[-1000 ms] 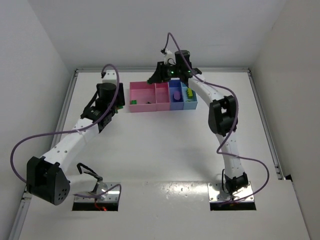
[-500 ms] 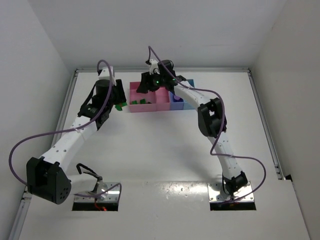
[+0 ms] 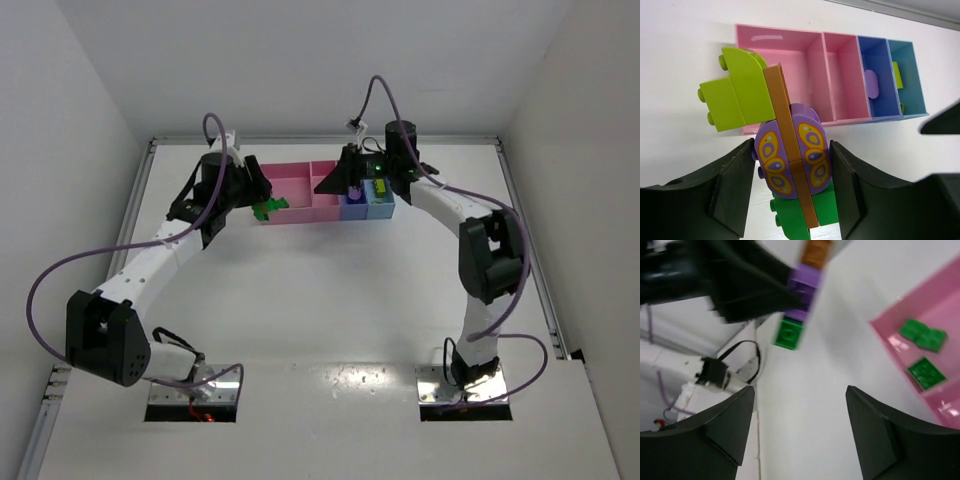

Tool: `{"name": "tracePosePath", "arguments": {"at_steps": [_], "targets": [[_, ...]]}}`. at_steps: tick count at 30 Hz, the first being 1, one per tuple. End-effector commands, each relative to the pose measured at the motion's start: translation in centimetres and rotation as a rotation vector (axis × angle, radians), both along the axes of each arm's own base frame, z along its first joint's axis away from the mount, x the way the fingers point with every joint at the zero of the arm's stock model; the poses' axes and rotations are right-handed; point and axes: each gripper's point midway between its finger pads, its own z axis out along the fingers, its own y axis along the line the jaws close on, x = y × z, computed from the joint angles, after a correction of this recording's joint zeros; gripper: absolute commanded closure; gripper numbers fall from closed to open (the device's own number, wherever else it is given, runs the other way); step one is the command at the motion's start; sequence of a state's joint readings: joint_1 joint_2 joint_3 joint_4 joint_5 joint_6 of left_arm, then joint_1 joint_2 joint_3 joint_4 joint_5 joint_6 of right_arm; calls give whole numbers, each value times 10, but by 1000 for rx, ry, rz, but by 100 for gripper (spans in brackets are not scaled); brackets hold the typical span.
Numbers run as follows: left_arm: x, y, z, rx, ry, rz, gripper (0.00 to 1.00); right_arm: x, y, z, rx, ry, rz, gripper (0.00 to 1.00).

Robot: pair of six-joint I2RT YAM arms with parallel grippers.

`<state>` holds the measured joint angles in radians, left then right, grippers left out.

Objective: Sort the legos into containers by color

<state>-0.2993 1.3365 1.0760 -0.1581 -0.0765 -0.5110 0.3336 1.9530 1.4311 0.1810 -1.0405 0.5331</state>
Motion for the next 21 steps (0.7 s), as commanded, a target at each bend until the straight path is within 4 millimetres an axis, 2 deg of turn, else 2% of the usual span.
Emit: {"name": "tracePosePath", "arguments": {"at_steps": [1, 2, 3, 4, 5, 7, 8, 9, 10, 13, 14, 15, 16, 18, 21], "targets": [[14, -12, 39, -105, -96, -26, 100, -50, 15, 55, 115, -124, 203, 25], [14, -15, 35, -117, -81, -32, 100, -50, 19, 51, 109, -117, 189, 25], [15, -16, 40, -128, -89, -30, 100, -45, 19, 49, 99, -108, 158, 23], [18, -17, 41, -129, -91, -30, 100, -39, 26, 54, 74, -83, 116, 23], [18, -17, 42, -137, -89, -26, 100, -36, 34, 41, 51, -47, 114, 22], [19, -16, 46, -137, -99, -18, 100, -23, 42, 28, -5, -3, 54, 20], [20, -16, 50, -139, -107, -19, 100, -21, 47, 28, -12, 21, 50, 20], [20, -16, 51, -147, -105, -16, 100, -15, 49, 19, -18, 47, 29, 20], [21, -15, 55, -147, -115, -8, 100, -12, 53, 23, -18, 40, 10, 20], [21, -15, 55, -147, -116, -7, 100, -7, 60, 9, -41, 70, 0, 20], [22, -14, 55, -144, -117, 1, 100, -6, 61, 14, -34, 68, -1, 20], [22, -13, 55, -144, -117, 1, 100, -7, 65, 8, -42, 76, 1, 20], [22, -13, 55, -144, -117, 1, 100, -6, 66, 13, -36, 75, -1, 20], [22, -13, 55, -144, -117, 1, 100, -7, 72, 7, -32, 93, 4, 20], [19, -16, 59, -129, -130, -15, 100, -7, 79, 15, -7, 81, 20, 19]]}}
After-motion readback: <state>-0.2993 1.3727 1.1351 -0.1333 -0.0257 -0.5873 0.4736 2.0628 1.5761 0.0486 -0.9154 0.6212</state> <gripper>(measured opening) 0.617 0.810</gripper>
